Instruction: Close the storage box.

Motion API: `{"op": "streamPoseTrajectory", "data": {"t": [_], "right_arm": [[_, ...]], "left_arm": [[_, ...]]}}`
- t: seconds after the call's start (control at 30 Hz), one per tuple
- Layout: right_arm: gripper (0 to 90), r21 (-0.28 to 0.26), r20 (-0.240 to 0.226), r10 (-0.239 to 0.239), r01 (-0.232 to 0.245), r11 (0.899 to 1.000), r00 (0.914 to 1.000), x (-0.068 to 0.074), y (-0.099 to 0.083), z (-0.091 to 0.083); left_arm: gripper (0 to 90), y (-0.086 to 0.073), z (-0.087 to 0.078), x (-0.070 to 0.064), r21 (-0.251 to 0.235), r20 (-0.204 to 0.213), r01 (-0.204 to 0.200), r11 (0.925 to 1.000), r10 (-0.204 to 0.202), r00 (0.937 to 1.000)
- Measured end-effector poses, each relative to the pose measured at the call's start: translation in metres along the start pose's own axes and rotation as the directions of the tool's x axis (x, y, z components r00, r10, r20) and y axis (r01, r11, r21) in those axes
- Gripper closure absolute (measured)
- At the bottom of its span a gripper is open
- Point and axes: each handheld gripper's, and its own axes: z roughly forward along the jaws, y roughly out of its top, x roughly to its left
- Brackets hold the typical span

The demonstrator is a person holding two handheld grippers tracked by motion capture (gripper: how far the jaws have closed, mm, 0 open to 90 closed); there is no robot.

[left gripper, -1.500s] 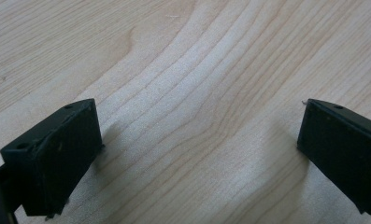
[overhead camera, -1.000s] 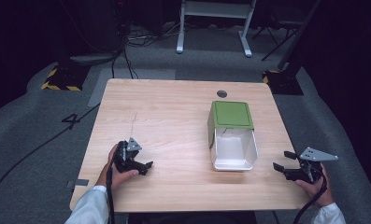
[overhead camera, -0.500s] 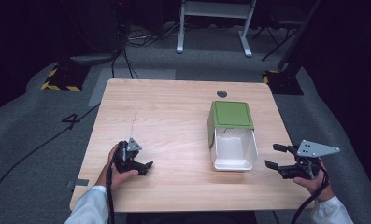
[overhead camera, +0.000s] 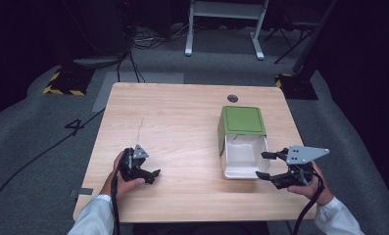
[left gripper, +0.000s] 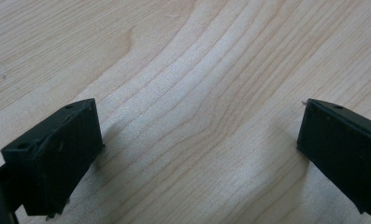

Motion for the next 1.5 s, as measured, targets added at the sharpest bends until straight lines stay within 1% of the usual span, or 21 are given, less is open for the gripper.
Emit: {"op": "streamPoseTrajectory", "data": {"t": [0.07, 0.1, 0.13, 0.17, 0.27, 0.33, 0.37, 0.43, 0.5, 0.53, 0.6, 0.67, 0.8, 0.87, 0.9, 0.93, 1.0, 1.1, 1.27, 1.33, 1.5], "right_arm": [[37.0, 0.015, -0.026, -0.009, 0.009, 1.000, 0.9996, 0.003, 0.002, 0.008], [41.2, 0.031, -0.050, -0.009, 0.011, 0.999, 0.9987, 0.005, 0.001, 0.015], [41.2, 0.031, -0.050, -0.009, 0.011, 0.999, 0.9987, 0.005, 0.001, 0.015], [43.3, 0.060, -0.064, -0.017, 0.021, 0.998, 0.9978, 0.007, -0.003, 0.025], [45.1, 0.102, -0.074, -0.023, 0.030, 0.994, 0.9970, 0.010, -0.007, 0.038], [46.4, 0.114, -0.077, -0.024, 0.033, 0.993, 0.9968, 0.010, -0.009, 0.042], [48.3, 0.143, -0.083, -0.033, 0.044, 0.989, 0.9960, 0.011, -0.013, 0.052], [49.2, 0.150, -0.088, -0.032, 0.045, 0.988, 0.9956, 0.012, -0.015, 0.055], [51.1, 0.182, -0.080, -0.048, 0.062, 0.981, 0.9956, 0.013, -0.020, 0.065], [51.1, 0.182, -0.080, -0.048, 0.062, 0.981, 0.9956, 0.013, -0.020, 0.065], [52.9, 0.207, -0.081, -0.048, 0.064, 0.976, 0.9956, 0.011, -0.024, 0.073], [54.4, 0.219, -0.065, -0.053, 0.067, 0.973, 0.9964, 0.010, -0.026, 0.078], [57.9, 0.241, -0.058, -0.062, 0.075, 0.968, 0.9963, 0.008, -0.030, 0.083], [63.4, 0.256, -0.049, -0.066, 0.076, 0.964, 0.9966, 0.006, -0.033, 0.086], [63.7, 0.279, -0.053, -0.090, 0.101, 0.955, 0.9945, 0.006, -0.036, 0.089], [63.7, 0.279, -0.053, -0.090, 0.101, 0.955, 0.9945, 0.006, -0.036, 0.089], [63.8, 0.296, -0.052, -0.126, 0.136, 0.946, 0.9906, 0.006, -0.036, 0.091], [64.5, 0.311, -0.056, -0.133, 0.144, 0.939, 0.9895, 0.005, -0.035, 0.092], [64.5, 0.317, -0.046, -0.144, 0.151, 0.936, 0.9885, 0.000, -0.034, 0.093], [64.9, 0.316, -0.043, -0.138, 0.144, 0.938, 0.9896, -0.002, -0.032, 0.094], [66.3, 0.311, -0.059, -0.137, 0.149, 0.939, 0.9887, -0.008, -0.026, 0.098]], "left_arm": [[0.2, 0.000, 0.000, 0.000, 0.000, 0.000, 0.000, 1.0000, 0.000, 1.0000], [0.2, 0.000, 0.000, 0.000, 0.000, 0.000, 0.000, 1.0000, 0.000, 1.0000], [0.2, 0.000, 0.000, 0.000, 0.000, 0.000, 0.000, 1.0000, 0.000, 1.0000], [0.2, 0.000, 0.000, 0.000, 0.000, 0.000, 0.000, 1.0000, 0.000, 1.0000], [0.2, 0.000, 0.000, 0.000, 0.000, 0.001, 0.001, 1.0000, -0.001, 1.0000], [0.2, 0.000, 0.000, 0.000, 0.000, 0.001, 0.000, 1.0000, 0.000, 1.0000], [0.2, 0.000, 0.000, 0.000, 0.000, 0.001, 0.001, 1.0000, -0.001, 1.0000], [0.2, 0.000, 0.000, 0.000, 0.000, 0.001, 0.001, 1.0000, -0.001, 1.0000], [0.2, 0.000, 0.000, 0.000, 0.000, 0.001, 0.000, 1.0000, 0.000, 1.0000], [0.2, 0.000, 0.000, 0.000, 0.000, 0.001, 0.000, 1.0000, 0.000, 1.0000], [0.2, 0.000, 0.000, 0.000, 0.000, 0.001, 0.000, 1.0000, 0.000, 1.0000], [0.2, 0.000, 0.000, 0.000, 0.000, 0.002, 0.001, 1.0000, -0.001, 1.0000], [0.2, 0.000, 0.000, 0.000, -0.001, 0.003, 0.001, 1.0000, -0.001, 1.0000], [0.2, 0.000, 0.000, 0.000, 0.000, 0.002, 0.001, 1.0000, -0.001, 1.0000], [0.2, 0.000, 0.000, 0.000, -0.001, 0.002, 0.001, 1.0000, -0.001, 1.0000], [0.2, 0.000, 0.000, 0.000, 0.000, 0.002, 0.001, 1.0000, -0.001, 1.0000], [0.1, 0.000, 0.000, 0.000, -0.001, 0.002, 0.001, 1.0000, -0.001, 1.0000], [0.2, 0.000, 0.000, 0.000, -0.001, 0.002, 0.001, 1.0000, -0.001, 1.0000], [0.1, 0.000, 0.000, 0.000, 0.000, 0.002, 0.001, 1.0000, -0.001, 1.0000], [0.1, 0.000, 0.000, 0.000, -0.001, 0.003, 0.001, 1.0000, -0.001, 1.0000], [0.1, 0.000, 0.000, 0.000, -0.003, 0.002, 0.001, 1.0000, -0.001, 1.0000]]}}
